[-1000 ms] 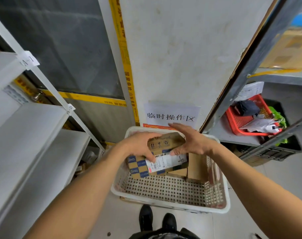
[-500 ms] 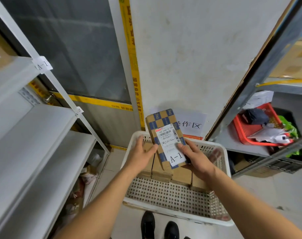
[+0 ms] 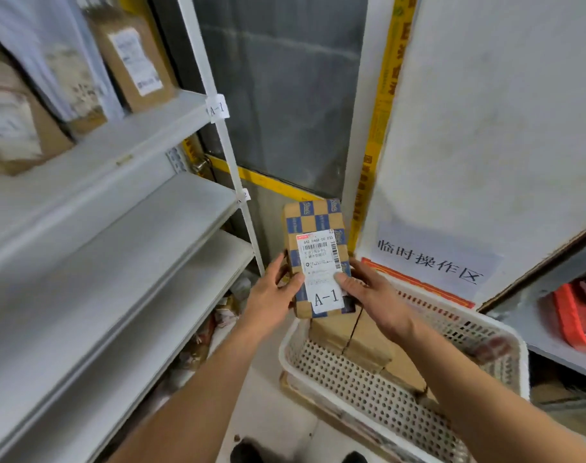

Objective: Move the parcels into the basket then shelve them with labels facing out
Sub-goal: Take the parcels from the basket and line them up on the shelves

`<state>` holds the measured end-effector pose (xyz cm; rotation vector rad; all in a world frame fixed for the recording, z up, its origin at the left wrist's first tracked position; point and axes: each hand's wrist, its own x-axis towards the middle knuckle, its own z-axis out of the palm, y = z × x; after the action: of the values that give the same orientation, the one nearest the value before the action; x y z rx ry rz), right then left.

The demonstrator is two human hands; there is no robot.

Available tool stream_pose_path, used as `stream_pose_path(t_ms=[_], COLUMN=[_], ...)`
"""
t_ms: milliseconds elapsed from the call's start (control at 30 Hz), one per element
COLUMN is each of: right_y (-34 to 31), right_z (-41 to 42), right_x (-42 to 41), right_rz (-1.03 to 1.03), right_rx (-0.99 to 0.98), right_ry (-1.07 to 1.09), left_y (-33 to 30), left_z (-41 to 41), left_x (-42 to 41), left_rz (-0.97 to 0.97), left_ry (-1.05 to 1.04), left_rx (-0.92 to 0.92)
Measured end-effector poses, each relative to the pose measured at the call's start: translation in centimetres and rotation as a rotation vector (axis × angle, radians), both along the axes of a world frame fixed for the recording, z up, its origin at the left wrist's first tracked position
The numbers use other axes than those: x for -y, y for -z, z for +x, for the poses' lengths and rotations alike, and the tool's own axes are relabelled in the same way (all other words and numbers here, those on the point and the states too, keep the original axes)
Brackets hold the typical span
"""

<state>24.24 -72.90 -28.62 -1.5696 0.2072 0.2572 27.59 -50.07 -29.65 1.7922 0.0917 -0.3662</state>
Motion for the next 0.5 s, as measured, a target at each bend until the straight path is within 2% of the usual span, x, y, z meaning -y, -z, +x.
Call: stream_pose_path(t_ms=[100,200,500], right_y=[-2.1,-4.3,-10.9], right_z=[2.3,4.4,8.5], right_x=[-5.1,-10.8,-26.7], right_rz=[-0.046,-0.007,0.034], right_rx=[0.074,0.1,0.215], right_ry=[-0.046,-0.103,-0.199], left_y=[-2.6,-5.7,-12.8], left_z=[0.5,1.1,1.3], left_x=[-4.8,-10.1,-25.7], left_rz=[-0.042,-0.088,-0.126], left_ry=[-0.093,-0.164,-0.271], left_rx=[0.049,0.117,0.358])
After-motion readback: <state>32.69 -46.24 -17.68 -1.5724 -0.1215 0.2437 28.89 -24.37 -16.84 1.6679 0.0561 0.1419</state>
